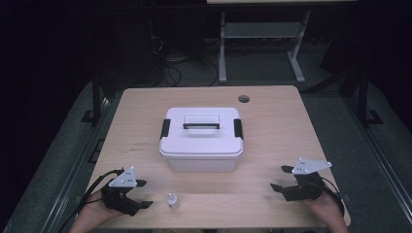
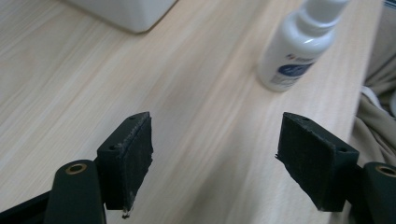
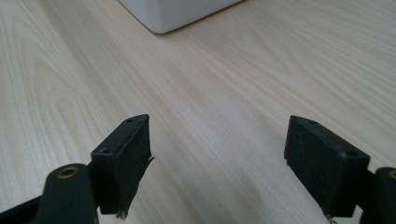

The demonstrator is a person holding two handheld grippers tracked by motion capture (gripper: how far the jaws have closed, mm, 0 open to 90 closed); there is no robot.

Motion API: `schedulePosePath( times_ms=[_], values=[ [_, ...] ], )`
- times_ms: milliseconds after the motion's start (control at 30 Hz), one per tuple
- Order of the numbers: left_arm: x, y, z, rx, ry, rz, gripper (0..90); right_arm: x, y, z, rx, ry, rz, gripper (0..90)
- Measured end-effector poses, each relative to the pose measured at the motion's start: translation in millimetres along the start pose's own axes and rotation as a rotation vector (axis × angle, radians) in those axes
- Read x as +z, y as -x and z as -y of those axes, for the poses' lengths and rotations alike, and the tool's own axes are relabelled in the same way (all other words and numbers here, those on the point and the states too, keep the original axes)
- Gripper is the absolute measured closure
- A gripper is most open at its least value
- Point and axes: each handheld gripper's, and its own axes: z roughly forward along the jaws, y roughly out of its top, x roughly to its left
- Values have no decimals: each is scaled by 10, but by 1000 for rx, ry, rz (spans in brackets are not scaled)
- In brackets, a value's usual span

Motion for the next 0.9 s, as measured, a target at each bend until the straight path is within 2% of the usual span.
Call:
schedulePosePath(
  times_ms=[67, 100, 200, 333, 400, 433, 467, 667, 800, 867, 900],
  values=[
    [17, 14, -6, 19, 5, 18, 258, -31, 54, -24, -2, -2, -12, 221],
    [30, 16, -6, 12, 2, 21, 258, -31, 54, -24, -2, -2, -12, 221],
    [50, 14, 12, -1, -6, 15, 255, -63, 103, -63, -16, -17, -16, 220],
    [22, 4, 45, 4, -13, 7, 255, -119, 148, -157, -58, -46, -31, 216],
    [-5, -2, 52, -9, 2, -1, 255, -166, 184, -266, -86, -61, -50, 210],
    [-22, -8, 55, -2, -2, -2, 255, -166, 184, -266, -86, -61, -50, 210],
    [-30, -8, 60, -3, 5, -5, 255, -189, 210, -350, -106, -80, -64, 210],
    [-36, -13, 71, -9, 9, -6, 255, -235, 269, -563, -139, -107, -95, 210],
    [-33, -26, 68, -7, 5, -7, 255, -249, 296, -734, -170, -128, -100, 210],
    [-33, -31, 62, -3, 6, -9, 255, -247, 311, -872, -202, -140, -104, 210],
    [-33, -31, 62, -3, 6, -9, 255, -247, 311, -872, -202, -140, -104, 210]
  ],
)
